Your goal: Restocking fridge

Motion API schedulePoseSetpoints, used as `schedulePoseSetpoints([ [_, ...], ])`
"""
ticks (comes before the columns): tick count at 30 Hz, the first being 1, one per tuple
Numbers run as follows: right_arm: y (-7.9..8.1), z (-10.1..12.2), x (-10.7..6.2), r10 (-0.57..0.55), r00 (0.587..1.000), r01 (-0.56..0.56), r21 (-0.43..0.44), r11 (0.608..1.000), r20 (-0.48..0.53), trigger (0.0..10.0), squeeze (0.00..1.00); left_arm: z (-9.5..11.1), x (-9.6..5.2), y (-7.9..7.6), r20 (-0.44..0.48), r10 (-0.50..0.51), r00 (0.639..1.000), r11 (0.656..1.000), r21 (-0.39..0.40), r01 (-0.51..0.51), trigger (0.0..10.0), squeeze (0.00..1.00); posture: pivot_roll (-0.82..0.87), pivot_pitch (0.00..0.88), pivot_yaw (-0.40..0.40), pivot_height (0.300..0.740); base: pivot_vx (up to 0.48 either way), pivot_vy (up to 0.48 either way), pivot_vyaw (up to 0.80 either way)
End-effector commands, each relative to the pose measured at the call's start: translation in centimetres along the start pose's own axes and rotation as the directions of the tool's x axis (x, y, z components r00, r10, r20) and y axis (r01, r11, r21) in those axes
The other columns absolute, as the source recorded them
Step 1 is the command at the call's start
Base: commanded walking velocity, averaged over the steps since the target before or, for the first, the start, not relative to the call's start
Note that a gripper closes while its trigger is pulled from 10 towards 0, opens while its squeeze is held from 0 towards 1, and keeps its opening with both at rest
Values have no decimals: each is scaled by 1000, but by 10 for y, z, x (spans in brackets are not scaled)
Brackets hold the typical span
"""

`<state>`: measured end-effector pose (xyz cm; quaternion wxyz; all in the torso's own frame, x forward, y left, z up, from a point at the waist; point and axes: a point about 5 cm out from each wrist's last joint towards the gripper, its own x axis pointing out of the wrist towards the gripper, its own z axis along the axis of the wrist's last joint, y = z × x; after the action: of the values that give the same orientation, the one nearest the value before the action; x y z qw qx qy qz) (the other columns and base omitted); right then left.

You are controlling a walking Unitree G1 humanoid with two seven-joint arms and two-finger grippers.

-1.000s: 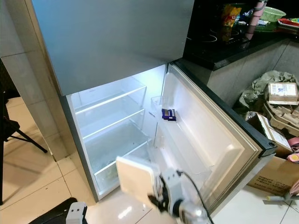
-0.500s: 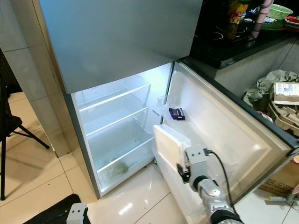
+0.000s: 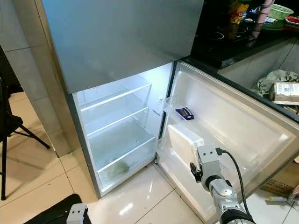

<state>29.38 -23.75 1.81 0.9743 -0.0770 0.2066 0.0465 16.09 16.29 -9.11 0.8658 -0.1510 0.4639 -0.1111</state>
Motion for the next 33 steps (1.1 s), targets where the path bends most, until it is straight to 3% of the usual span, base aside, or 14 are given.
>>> schedulePoseSetpoints([
  [1,25,-22,-5,132,989,-132,8,991,-66,10000,0,-3,0,-1,-18,-8,1000,1000,18,8,10000,0,-52,0,-47,740,0,0,0],
  [4,39,-35,-9,195,974,-195,5,981,-112,10000,0,-3,0,-1,-18,-11,1000,1000,20,11,10000,0,-51,0,-48,740,0,0,0],
  [5,50,-54,-16,221,957,-230,-29,973,-190,10000,0,-4,0,-1,-19,-8,1000,1000,21,9,10000,0,-51,0,-48,740,0,0,0],
  [11,58,-87,-33,204,928,-218,-9,976,-312,10000,0,-4,-1,0,-18,-9,1000,1000,20,9,10000,0,-42,0,-47,740,0,0,0],
  [17,56,-113,-51,141,900,-133,46,990,-413,10000,0,-3,-1,0,-13,-11,1000,1000,16,11,10000,0,-39,0,-47,740,0,0,0],
  [21,46,-145,-78,44,839,-13,60,998,-542,10000,0,-1,0,-2,-8,-27,1000,999,17,27,10000,0,-36,0,-54,740,0,0,0],
  [27,40,-160,-95,9,805,19,41,999,-593,10000,0,-2,1,-4,1,-24,1000,1000,-5,24,10000,0,-38,0,-53,740,0,0,263],
  [33,40,-159,-94,19,806,5,39,999,-591,10000,0,-4,0,-2,-5,-6,1000,1000,-17,6,10000,0,-40,0,-53,740,0,0,777],
])
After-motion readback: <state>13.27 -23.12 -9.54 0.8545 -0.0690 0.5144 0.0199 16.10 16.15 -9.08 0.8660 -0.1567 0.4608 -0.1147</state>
